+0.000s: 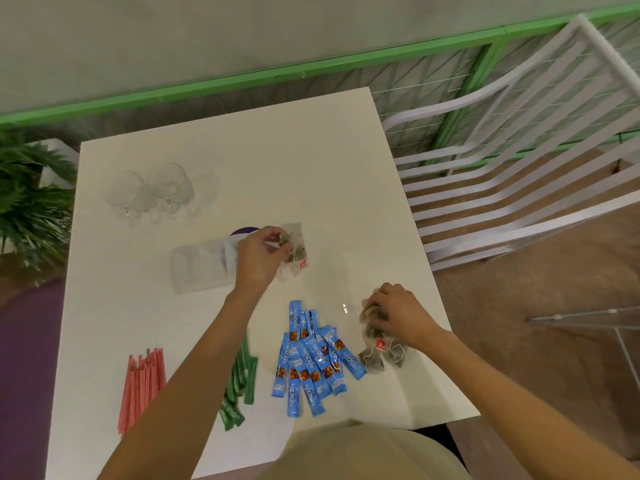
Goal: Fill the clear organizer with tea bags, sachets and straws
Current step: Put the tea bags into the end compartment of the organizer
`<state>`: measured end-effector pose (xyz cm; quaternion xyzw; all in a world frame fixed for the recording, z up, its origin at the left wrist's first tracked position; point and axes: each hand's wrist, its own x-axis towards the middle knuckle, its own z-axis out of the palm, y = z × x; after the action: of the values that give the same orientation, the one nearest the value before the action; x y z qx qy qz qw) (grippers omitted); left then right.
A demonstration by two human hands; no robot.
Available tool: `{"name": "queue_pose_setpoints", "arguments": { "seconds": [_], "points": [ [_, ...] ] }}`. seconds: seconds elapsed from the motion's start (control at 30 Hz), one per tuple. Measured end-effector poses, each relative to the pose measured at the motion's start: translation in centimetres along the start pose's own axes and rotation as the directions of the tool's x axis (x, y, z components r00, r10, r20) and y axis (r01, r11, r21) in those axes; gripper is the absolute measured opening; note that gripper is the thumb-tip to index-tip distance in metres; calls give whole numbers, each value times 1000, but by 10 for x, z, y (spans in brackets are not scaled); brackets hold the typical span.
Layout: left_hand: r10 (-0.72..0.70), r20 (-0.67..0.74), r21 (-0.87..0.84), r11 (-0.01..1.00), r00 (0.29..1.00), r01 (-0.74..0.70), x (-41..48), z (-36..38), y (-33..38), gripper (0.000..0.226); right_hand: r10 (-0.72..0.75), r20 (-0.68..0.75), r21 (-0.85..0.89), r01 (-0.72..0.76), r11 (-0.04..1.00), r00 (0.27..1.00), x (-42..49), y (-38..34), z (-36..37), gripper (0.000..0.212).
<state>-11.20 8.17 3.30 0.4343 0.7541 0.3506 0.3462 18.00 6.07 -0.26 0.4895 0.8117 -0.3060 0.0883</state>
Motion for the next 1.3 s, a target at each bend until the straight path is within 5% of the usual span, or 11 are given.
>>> {"name": "queue_pose_setpoints", "arguments": {
  "seconds": [0.33, 0.53, 0.9, 1.13, 1.3],
  "points": [
    [103, 49, 327, 938, 994, -113, -7, 9, -8, 13, 4, -25, -25, -5, 1000, 1000, 6, -1, 2, 27],
    [141, 174, 496, 843, 975, -210, -13, 9, -15, 30, 13, -16, -57, -14, 998, 1000, 7, -5, -2, 17],
    [289, -1, 190, 940, 957, -284, -54, 8, -2, 20, 76, -95, 184, -58, 981, 993, -3, -11, -19, 12],
    [-18, 288, -83, 996, 958, 43, -104, 41, 3, 18, 204, -139, 552, -95, 829, 969, -14, -30, -31, 3],
    [-62, 432, -204, 965, 900, 165, -121, 56, 11, 27, 205, -111, 663, -81, 744, 972, -13, -39, -24, 4]
  ]
}}
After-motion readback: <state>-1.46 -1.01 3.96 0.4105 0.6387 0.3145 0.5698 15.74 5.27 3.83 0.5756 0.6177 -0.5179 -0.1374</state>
